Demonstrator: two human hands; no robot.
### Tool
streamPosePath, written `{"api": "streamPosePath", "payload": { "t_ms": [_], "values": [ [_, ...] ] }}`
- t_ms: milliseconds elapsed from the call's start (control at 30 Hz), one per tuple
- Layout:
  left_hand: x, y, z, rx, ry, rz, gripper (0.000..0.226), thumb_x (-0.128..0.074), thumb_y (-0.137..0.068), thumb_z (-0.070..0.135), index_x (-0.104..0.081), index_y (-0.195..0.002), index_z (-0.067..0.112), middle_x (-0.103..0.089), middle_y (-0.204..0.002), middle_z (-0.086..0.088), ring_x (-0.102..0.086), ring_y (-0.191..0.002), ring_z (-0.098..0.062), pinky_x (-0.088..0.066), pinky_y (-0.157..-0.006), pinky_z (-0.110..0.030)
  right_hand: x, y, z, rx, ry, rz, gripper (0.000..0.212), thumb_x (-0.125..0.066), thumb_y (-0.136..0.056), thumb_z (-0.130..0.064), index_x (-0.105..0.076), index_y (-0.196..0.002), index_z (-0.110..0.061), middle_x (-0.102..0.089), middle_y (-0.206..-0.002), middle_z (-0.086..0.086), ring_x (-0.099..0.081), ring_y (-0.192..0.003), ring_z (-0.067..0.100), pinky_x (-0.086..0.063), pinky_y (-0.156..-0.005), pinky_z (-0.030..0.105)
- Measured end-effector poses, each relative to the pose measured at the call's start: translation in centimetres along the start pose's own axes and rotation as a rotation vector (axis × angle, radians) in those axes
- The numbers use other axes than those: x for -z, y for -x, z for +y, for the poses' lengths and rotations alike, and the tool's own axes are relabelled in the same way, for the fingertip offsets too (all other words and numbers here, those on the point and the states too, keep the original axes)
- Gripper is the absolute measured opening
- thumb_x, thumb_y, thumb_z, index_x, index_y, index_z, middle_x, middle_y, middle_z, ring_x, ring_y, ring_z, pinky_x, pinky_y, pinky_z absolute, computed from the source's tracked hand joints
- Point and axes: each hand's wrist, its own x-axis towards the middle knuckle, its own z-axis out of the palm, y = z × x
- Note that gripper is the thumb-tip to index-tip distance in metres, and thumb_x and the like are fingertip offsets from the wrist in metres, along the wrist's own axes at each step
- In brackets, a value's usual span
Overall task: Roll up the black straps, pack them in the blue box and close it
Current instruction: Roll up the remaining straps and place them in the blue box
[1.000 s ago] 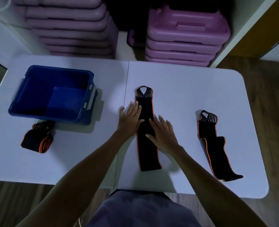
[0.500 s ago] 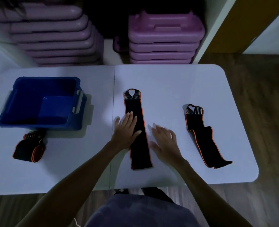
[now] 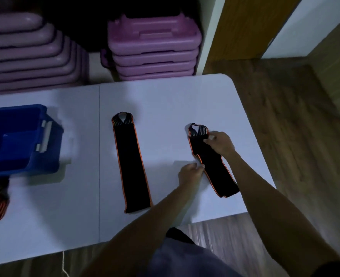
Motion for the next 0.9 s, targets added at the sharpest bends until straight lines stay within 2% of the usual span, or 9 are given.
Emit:
{"api": "streamPosePath", "payload": {
  "t_ms": [100,233,367,467,567,667,767,833,900],
  "values": [
    [-1.0,-0.2,0.9,0.022,0.095,0.064,0.026,-0.066,-0.081,0.028,-0.058,-0.061,0.014,-0.056,-0.061,0.001,-0.052,-0.06,-0.014,-0.04,-0.061,-0.026,-0.8,0.2,-0.6,-0.015,-0.056,0.069,0.027,-0.065,-0.083,-0.033,-0.068,-0.109,-0.025,-0.068,-0.113,0.003,-0.062,-0.105,0.025,-0.051,-0.089,0.039],
    [-0.8,0.1,1.5,0.012,0.144,0.16,0.044,-0.064,-0.085,0.023,-0.035,-0.053,0.015,-0.039,-0.051,0.002,-0.038,-0.05,-0.012,-0.029,-0.048,-0.019,-1.2,0.1,-0.1,-0.042,-0.237,0.138,0.012,-0.066,-0.083,-0.029,-0.069,-0.093,-0.023,-0.071,-0.094,0.0,-0.064,-0.093,0.02,-0.049,-0.08,0.032],
    [1.4,0.9,0.5,-0.046,0.137,0.203,0.021,-0.058,-0.088,0.025,-0.053,-0.071,0.014,-0.048,-0.058,0.004,-0.045,-0.057,-0.011,-0.035,-0.055,-0.023,0.1,0.0,-0.8,0.005,-0.528,0.23,0.004,-0.064,-0.086,-0.015,-0.065,-0.086,-0.011,-0.065,-0.078,0.005,-0.064,-0.077,0.025,-0.056,-0.067,0.032],
    [3.3,1.4,0.1,-0.12,0.128,0.177,0.015,-0.055,-0.091,0.026,-0.056,-0.082,0.014,-0.048,-0.058,0.006,-0.043,-0.052,-0.007,-0.036,-0.052,-0.024,1.2,0.2,-3.3,0.057,-0.679,0.209,0.01,-0.062,-0.087,-0.009,-0.064,-0.081,-0.016,-0.063,-0.075,0.009,-0.06,-0.065,0.024,-0.056,-0.053,0.031],
    [5.5,2.0,0.7,-0.184,0.161,0.177,0.014,-0.051,-0.095,0.022,-0.053,-0.084,0.013,-0.044,-0.056,0.005,-0.038,-0.043,-0.002,-0.032,-0.044,-0.017,1.7,0.2,-6.9,0.133,-0.741,0.168,0.013,-0.064,-0.086,-0.01,-0.065,-0.077,-0.019,-0.063,-0.078,0.012,-0.059,-0.063,0.022,-0.051,-0.049,0.028],
    [8.2,2.7,1.3,-0.235,0.228,0.196,0.009,-0.05,-0.095,0.014,-0.052,-0.089,0.007,-0.045,-0.06,0.002,-0.038,-0.047,-0.002,-0.031,-0.047,-0.017,1.7,0.2,-11.0,0.183,-0.781,0.12,0.013,-0.067,-0.083,-0.011,-0.066,-0.075,-0.021,-0.063,-0.079,0.012,-0.06,-0.065,0.022,-0.05,-0.053,0.027],
    [10.7,3.4,1.8,-0.272,0.234,0.216,0.008,-0.049,-0.096,0.013,-0.051,-0.096,0.005,-0.043,-0.06,0.004,-0.039,-0.042,0.002,-0.031,-0.045,-0.01,1.1,0.4,-15.3,0.229,-0.848,0.031,0.013,-0.066,-0.084,-0.007,-0.065,-0.077,-0.018,-0.063,-0.077,0.009,-0.06,-0.06,0.018,-0.049,-0.049,0.022],
    [12.4,3.9,1.8,-0.288,0.279,0.245,0.004,-0.05,-0.096,0.013,-0.051,-0.095,0.009,-0.047,-0.064,0.004,-0.043,-0.044,0.003,-0.035,-0.047,-0.009,0.1,0.7,-17.8,0.222,-0.902,-0.045,0.012,-0.066,-0.085,-0.005,-0.064,-0.079,-0.016,-0.063,-0.074,0.006,-0.059,-0.055,0.014,-0.046,-0.046,0.019],
    [14.2,4.4,1.5,-0.302,0.342,0.273,0.006,-0.05,-0.095,0.012,-0.051,-0.092,0.017,-0.056,-0.073,-0.002,-0.051,-0.058,-0.003,-0.044,-0.058,-0.016,-1.5,0.8,-19.6,0.195,-0.936,-0.121,0.013,-0.067,-0.084,-0.005,-0.064,-0.078,-0.016,-0.063,-0.072,0.005,-0.057,-0.054,0.013,-0.043,-0.047,0.019]
  ]
}}
